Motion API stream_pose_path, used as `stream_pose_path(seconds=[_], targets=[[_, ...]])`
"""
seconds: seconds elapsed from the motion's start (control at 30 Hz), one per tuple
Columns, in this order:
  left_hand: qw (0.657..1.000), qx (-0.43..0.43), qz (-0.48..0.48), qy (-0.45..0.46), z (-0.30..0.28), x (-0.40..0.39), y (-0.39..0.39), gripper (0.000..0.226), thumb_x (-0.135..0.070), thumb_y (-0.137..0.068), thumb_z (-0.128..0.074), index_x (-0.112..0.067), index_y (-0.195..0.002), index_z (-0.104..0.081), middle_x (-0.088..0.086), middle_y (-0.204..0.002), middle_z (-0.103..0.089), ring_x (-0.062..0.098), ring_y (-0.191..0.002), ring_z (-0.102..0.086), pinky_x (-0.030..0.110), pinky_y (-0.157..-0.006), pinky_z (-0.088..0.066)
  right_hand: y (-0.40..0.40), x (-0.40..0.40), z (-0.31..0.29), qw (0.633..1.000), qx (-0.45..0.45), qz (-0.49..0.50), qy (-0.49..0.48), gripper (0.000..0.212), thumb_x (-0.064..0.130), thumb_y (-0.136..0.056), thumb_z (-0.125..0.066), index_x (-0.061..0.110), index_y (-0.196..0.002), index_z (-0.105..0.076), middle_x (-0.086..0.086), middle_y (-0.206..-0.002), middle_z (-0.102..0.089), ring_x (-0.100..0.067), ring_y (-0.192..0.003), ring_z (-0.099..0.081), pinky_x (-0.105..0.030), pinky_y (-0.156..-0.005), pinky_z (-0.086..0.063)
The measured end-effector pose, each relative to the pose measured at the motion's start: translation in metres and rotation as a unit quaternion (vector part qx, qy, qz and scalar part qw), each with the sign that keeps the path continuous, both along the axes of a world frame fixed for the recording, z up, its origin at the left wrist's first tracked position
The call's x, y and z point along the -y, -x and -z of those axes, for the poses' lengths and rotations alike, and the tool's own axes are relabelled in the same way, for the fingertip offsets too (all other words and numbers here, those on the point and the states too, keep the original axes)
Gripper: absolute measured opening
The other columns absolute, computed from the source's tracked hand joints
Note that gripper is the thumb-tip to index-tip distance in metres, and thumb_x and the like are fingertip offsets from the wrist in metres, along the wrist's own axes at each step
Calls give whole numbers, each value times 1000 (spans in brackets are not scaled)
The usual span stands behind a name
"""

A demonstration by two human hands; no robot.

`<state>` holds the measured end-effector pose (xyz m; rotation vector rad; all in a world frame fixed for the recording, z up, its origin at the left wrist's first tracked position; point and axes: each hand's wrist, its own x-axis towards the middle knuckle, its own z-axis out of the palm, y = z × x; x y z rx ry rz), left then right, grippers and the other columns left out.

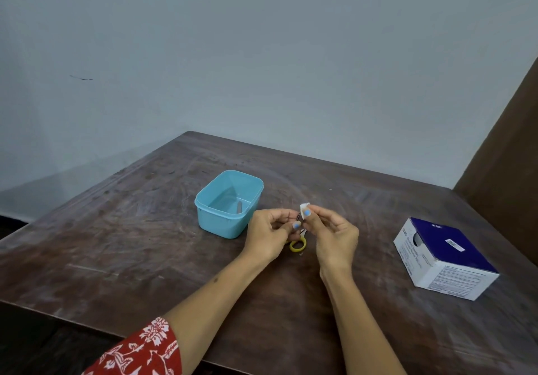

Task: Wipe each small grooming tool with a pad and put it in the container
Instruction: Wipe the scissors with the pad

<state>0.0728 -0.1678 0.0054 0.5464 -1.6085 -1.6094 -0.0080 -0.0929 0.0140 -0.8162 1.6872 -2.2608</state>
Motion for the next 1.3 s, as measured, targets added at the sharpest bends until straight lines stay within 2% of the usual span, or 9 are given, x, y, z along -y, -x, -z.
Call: stream_pose_path(seconds=[0.1,0.2,0.4,0.5,0.67,0.9,1.13,1.2,1.3], targets=[[999,-6,-17,-31,0,0,1,20,6,-82,-63,-11,-89,-71,-1,-69,-70,9,-60,-69,18,-58,-56,-3,0,2,991,-115,57,-38,24,0,-74,-75,25,-76,-73,11,-71,-72,-3,-70,-70,-12,-64,-52],[999,-6,-15,-34,-2,0,0,25,6,-82,-64,-17,-85,-70,-2,-70,-70,9,-60,-69,17,-58,-55,-6,1,3,979,-173,93,-55,22,1,-75,-74,22,-81,-74,14,-74,-70,2,-70,-68,-8,-63,-50],[1000,1,7,-9,-5,-3,-2,25,5,-82,-64,-19,-82,-71,-1,-70,-70,11,-63,-69,19,-61,-56,-2,2,4,989,-107,95,-47,14,13,-78,-74,20,-90,-75,9,-80,-73,-3,-77,-69,-17,-71,-54],[1000,9,-7,3,-5,-2,-1,18,4,-83,-63,-9,-92,-72,4,-78,-72,13,-69,-71,21,-64,-58,-1,3,4,989,-100,92,-65,14,18,-79,-73,18,-94,-75,10,-79,-72,-7,-77,-70,-24,-73,-55],[999,-7,-40,3,-4,-3,-1,20,4,-83,-63,-6,-100,-70,1,-79,-72,11,-71,-72,16,-61,-55,-3,5,9,986,-126,71,-87,12,17,-81,-72,14,-92,-75,15,-63,-69,-2,-61,-68,-16,-60,-54],[999,-21,-41,-19,-3,-2,2,20,7,-82,-62,-10,-89,-69,4,-73,-69,9,-60,-69,19,-61,-57,6,7,13,993,-39,91,-59,14,13,-87,-65,23,-95,-71,-7,-89,-72,-14,-70,-68,-33,-72,-57],[999,-28,-40,-15,-3,-1,1,25,6,-83,-62,-18,-84,-70,2,-75,-71,10,-64,-70,19,-62,-57,1,9,12,997,-24,-3,-75,18,11,-91,-59,15,-104,-70,-4,-102,-68,-22,-87,-69,-36,-76,-57],[999,-30,-37,-18,-3,-1,1,25,6,-83,-61,-17,-85,-70,2,-76,-71,10,-64,-70,19,-62,-57,1,8,10,997,-7,-21,-72,18,15,-91,-58,12,-104,-70,-8,-100,-68,-23,-84,-69,-33,-71,-58],[999,-25,-30,-14,-2,-2,1,23,6,-84,-61,-14,-88,-70,5,-80,-72,13,-69,-71,22,-65,-58,-3,4,3,996,58,-62,-39,31,33,-85,-62,5,-92,-72,-11,-76,-70,-17,-63,-67,-24,-57,-55]])
